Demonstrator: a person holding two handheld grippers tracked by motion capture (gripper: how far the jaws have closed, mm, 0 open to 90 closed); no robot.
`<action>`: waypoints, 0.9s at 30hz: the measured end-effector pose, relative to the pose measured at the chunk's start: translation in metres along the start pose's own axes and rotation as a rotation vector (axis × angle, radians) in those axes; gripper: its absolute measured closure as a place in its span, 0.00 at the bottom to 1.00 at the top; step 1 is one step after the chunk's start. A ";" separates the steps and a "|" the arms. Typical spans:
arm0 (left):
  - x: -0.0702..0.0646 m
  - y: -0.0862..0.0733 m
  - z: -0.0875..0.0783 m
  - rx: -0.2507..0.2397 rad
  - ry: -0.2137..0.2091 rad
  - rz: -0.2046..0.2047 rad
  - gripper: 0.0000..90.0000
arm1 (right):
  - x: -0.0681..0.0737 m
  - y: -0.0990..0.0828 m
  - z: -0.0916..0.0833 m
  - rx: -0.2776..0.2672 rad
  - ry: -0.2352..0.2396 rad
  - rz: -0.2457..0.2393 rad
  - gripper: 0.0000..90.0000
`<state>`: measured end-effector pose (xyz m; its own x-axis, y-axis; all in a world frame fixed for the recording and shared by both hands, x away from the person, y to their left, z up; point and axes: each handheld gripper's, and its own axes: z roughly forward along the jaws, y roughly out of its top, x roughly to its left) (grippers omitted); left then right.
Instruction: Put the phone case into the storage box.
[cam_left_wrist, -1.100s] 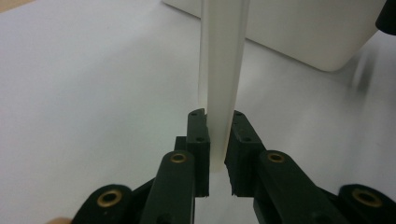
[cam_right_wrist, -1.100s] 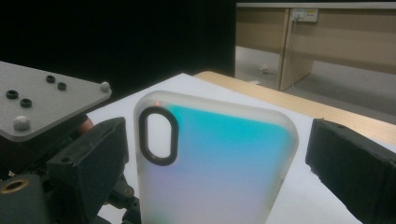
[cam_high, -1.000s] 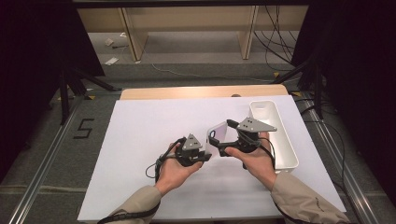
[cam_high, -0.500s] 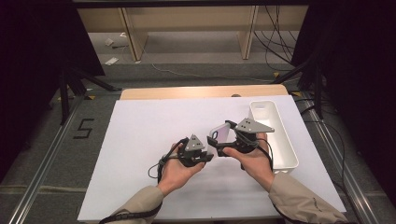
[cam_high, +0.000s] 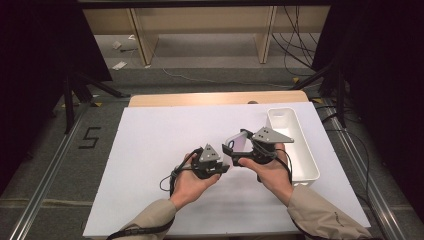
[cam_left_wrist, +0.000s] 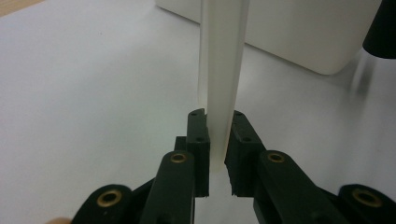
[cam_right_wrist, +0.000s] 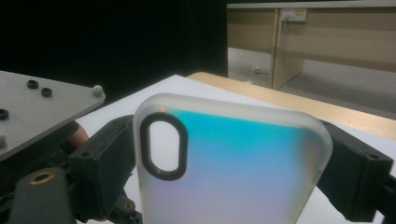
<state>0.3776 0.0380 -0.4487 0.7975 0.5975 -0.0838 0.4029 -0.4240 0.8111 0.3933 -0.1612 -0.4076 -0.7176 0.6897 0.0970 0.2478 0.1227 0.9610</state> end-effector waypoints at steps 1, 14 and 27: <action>0.000 0.000 0.000 -0.001 0.000 0.000 0.90 | 0.000 0.000 0.000 -0.001 -0.003 0.000 0.17; 0.000 0.000 0.000 -0.005 0.002 0.014 0.89 | -0.001 0.000 -0.001 -0.003 -0.008 0.011 0.20; 0.000 0.005 -0.006 -0.072 -0.025 0.089 0.67 | -0.003 0.003 -0.004 -0.011 -0.013 0.014 0.20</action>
<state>0.3771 0.0398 -0.4408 0.8398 0.5424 -0.0231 0.2973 -0.4239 0.8555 0.3935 -0.1658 -0.4036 -0.7054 0.7006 0.1076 0.2511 0.1051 0.9622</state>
